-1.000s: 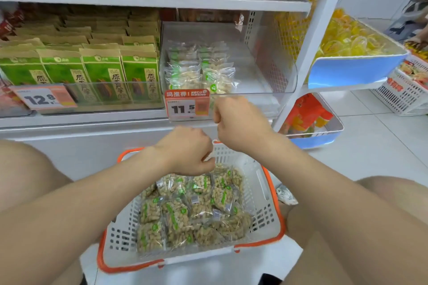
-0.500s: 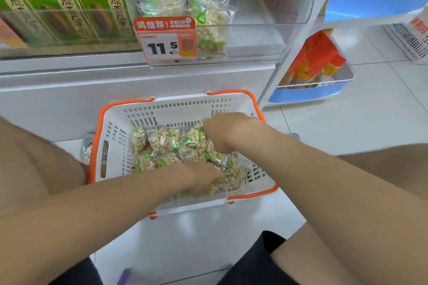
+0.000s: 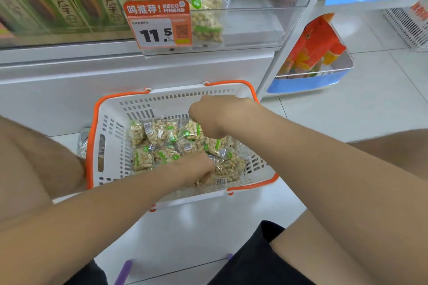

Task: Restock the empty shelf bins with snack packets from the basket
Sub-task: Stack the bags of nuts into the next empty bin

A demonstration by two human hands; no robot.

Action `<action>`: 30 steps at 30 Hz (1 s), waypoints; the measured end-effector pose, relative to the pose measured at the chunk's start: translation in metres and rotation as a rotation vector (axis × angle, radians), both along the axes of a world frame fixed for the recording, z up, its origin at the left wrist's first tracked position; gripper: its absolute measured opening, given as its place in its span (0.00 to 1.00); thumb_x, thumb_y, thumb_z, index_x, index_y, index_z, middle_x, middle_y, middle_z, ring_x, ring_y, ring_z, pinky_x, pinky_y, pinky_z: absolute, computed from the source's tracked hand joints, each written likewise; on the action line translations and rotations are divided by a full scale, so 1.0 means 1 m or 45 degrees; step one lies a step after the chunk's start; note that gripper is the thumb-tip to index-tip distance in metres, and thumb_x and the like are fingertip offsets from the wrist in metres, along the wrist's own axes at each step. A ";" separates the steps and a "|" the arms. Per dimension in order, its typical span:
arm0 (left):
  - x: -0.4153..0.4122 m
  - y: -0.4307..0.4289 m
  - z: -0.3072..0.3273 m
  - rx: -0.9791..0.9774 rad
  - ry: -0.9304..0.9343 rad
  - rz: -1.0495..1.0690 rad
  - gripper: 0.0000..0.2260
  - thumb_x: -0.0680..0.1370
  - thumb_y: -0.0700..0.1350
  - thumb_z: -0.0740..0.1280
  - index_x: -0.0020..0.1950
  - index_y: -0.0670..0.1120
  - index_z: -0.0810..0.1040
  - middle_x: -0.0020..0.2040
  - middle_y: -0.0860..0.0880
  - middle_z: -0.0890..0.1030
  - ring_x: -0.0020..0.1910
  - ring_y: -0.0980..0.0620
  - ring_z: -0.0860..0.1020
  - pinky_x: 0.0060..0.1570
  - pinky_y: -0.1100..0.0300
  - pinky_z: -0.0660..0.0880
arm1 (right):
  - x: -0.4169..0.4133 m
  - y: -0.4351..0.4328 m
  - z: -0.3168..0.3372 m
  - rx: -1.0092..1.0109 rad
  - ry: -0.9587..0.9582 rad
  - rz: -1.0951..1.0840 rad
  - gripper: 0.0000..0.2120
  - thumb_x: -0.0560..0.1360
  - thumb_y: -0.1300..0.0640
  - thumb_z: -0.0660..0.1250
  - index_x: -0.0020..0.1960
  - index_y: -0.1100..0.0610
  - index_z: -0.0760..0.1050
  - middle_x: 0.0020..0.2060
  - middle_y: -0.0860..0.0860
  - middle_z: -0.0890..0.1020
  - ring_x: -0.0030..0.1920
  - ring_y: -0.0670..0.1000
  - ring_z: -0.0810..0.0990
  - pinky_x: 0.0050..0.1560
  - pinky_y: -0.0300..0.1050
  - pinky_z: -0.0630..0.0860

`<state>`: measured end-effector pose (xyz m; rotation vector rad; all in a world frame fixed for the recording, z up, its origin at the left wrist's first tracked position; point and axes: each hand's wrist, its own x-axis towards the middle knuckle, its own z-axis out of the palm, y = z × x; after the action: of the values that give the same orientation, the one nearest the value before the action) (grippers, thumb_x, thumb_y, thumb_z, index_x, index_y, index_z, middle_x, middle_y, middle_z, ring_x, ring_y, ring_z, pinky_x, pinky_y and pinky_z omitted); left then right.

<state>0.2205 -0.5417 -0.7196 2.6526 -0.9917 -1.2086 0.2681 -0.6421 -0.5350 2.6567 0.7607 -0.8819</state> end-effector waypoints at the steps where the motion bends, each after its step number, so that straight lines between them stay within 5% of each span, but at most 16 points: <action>1: 0.002 0.004 0.005 -0.068 -0.036 0.078 0.13 0.73 0.31 0.66 0.46 0.48 0.84 0.47 0.50 0.84 0.45 0.51 0.81 0.41 0.58 0.74 | 0.000 0.000 0.003 0.019 -0.008 -0.017 0.10 0.79 0.70 0.60 0.44 0.56 0.68 0.41 0.53 0.74 0.34 0.52 0.72 0.35 0.46 0.70; 6: 0.019 0.026 0.050 -0.460 -0.297 0.495 0.17 0.78 0.30 0.63 0.50 0.51 0.82 0.48 0.53 0.82 0.45 0.54 0.78 0.46 0.54 0.78 | -0.004 -0.001 0.013 0.057 -0.011 -0.019 0.06 0.79 0.68 0.64 0.48 0.58 0.74 0.40 0.52 0.75 0.35 0.50 0.73 0.36 0.45 0.72; 9: 0.028 0.037 0.081 -0.669 -0.399 0.806 0.19 0.82 0.33 0.62 0.45 0.57 0.79 0.36 0.60 0.79 0.39 0.55 0.79 0.40 0.56 0.75 | -0.006 -0.003 0.020 0.026 0.033 -0.070 0.10 0.80 0.67 0.64 0.59 0.57 0.77 0.48 0.51 0.78 0.45 0.53 0.78 0.44 0.47 0.74; 11: 0.033 0.043 0.098 -0.833 -0.388 1.026 0.14 0.84 0.36 0.63 0.50 0.54 0.82 0.35 0.54 0.82 0.38 0.52 0.82 0.40 0.51 0.80 | -0.005 -0.005 0.022 -0.022 0.090 -0.117 0.05 0.82 0.66 0.62 0.49 0.58 0.72 0.43 0.51 0.75 0.44 0.54 0.77 0.50 0.51 0.77; 13: 0.036 0.044 0.114 -0.989 -0.341 1.240 0.09 0.85 0.38 0.64 0.54 0.50 0.81 0.38 0.44 0.82 0.39 0.50 0.85 0.42 0.44 0.83 | -0.003 -0.008 0.030 -0.003 0.080 -0.163 0.13 0.83 0.60 0.62 0.40 0.55 0.66 0.38 0.49 0.72 0.38 0.51 0.75 0.50 0.52 0.79; 17: 0.038 0.039 0.153 -1.204 -0.346 1.429 0.05 0.84 0.38 0.65 0.55 0.44 0.80 0.36 0.42 0.83 0.35 0.49 0.86 0.42 0.42 0.85 | -0.007 -0.015 0.046 0.367 0.001 -0.316 0.20 0.76 0.40 0.71 0.46 0.57 0.74 0.39 0.49 0.77 0.39 0.49 0.77 0.32 0.45 0.69; 20: 0.036 0.041 0.182 -1.330 -0.472 1.453 0.08 0.84 0.39 0.65 0.49 0.43 0.83 0.33 0.44 0.83 0.32 0.49 0.85 0.37 0.44 0.85 | -0.002 -0.018 0.050 0.658 -0.167 -0.454 0.22 0.74 0.40 0.75 0.50 0.59 0.78 0.41 0.54 0.82 0.45 0.57 0.81 0.39 0.49 0.77; 24: 0.041 0.054 0.214 -1.396 -0.997 1.246 0.12 0.80 0.44 0.63 0.42 0.48 0.85 0.30 0.56 0.79 0.30 0.58 0.76 0.33 0.57 0.69 | 0.002 -0.018 0.068 1.233 0.072 -0.760 0.12 0.75 0.48 0.77 0.50 0.56 0.85 0.41 0.54 0.85 0.39 0.50 0.81 0.40 0.44 0.77; 30: 0.056 0.054 0.259 -1.391 -1.286 1.116 0.13 0.83 0.45 0.62 0.61 0.50 0.84 0.53 0.49 0.75 0.55 0.52 0.76 0.58 0.58 0.72 | 0.005 -0.004 0.084 1.793 0.066 -0.936 0.11 0.78 0.52 0.75 0.57 0.56 0.84 0.49 0.56 0.88 0.48 0.52 0.87 0.49 0.50 0.83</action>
<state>0.2767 -0.4876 -0.4606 2.0914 -0.1978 0.7314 0.2736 -0.6464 -0.4515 4.3599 0.4174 -0.5932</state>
